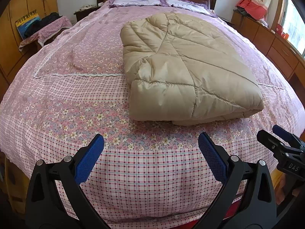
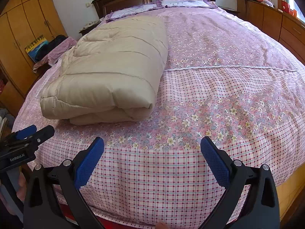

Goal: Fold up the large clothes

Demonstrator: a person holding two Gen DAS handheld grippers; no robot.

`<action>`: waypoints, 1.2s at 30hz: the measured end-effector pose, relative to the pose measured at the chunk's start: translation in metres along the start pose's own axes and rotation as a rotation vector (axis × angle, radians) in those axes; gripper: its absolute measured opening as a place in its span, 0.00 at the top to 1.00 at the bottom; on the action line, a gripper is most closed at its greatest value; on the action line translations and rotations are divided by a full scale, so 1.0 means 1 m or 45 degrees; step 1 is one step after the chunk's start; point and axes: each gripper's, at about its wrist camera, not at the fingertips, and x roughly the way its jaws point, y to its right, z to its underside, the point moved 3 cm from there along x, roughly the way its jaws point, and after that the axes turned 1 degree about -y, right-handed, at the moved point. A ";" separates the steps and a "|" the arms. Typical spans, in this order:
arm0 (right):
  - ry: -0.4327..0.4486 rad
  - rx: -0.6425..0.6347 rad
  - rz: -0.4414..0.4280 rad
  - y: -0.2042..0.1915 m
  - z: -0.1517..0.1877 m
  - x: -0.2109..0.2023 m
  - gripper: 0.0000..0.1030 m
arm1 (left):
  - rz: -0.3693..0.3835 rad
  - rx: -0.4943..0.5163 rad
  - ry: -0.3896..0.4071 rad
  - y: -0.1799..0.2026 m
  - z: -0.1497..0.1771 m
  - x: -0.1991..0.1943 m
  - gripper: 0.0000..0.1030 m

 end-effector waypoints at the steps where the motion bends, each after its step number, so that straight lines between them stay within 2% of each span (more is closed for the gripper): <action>1: 0.000 0.001 0.000 -0.001 0.000 0.000 0.05 | 0.001 -0.001 -0.001 0.001 0.000 0.000 0.04; 36: -0.001 0.003 -0.018 0.002 0.003 0.000 0.05 | 0.010 0.010 -0.016 0.013 0.002 0.000 0.04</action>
